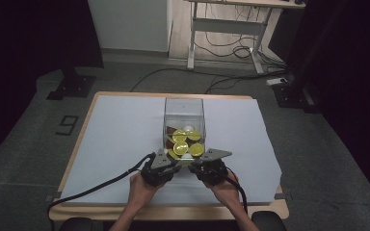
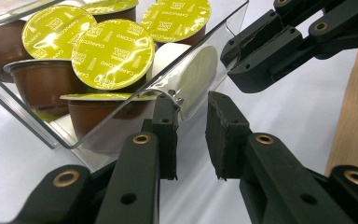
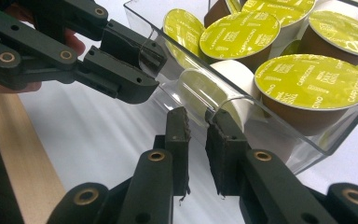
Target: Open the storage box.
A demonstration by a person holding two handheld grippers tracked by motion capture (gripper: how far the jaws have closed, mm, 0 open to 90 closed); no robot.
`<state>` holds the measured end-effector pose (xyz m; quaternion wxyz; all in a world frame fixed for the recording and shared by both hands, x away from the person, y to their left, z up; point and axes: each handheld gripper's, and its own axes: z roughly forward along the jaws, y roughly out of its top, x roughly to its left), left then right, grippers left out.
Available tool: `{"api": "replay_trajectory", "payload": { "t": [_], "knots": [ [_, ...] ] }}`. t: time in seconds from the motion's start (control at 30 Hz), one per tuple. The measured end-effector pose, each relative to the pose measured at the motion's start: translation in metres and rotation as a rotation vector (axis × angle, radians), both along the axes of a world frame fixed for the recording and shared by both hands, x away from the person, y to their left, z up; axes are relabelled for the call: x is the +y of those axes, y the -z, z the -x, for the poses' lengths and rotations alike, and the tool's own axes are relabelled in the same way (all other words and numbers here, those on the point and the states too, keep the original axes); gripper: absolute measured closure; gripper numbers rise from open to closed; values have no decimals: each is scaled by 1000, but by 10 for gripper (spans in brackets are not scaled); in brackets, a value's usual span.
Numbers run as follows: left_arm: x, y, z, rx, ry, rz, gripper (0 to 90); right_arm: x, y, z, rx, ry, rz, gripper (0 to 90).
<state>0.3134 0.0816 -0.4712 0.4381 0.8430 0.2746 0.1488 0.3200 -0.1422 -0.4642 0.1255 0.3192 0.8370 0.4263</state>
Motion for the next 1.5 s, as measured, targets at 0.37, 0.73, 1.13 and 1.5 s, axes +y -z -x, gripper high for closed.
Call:
{"api": "replay_trajectory", "payload": {
  "t": [0.37, 0.73, 1.13, 1.5],
  "knots": [
    [1, 1, 3, -18, 7, -16, 712, -1, 1, 1, 2, -12, 11, 778],
    [21, 1, 6, 18, -18, 71, 701, -10, -1, 5, 11, -16, 7, 726],
    [35, -4, 14, 6, -19, 38, 650, -22, -7, 10, 9, -6, 13, 676],
    [57, -8, 12, -5, -55, 38, 627, -33, -8, 9, 9, 28, 16, 706]
  ]
}}
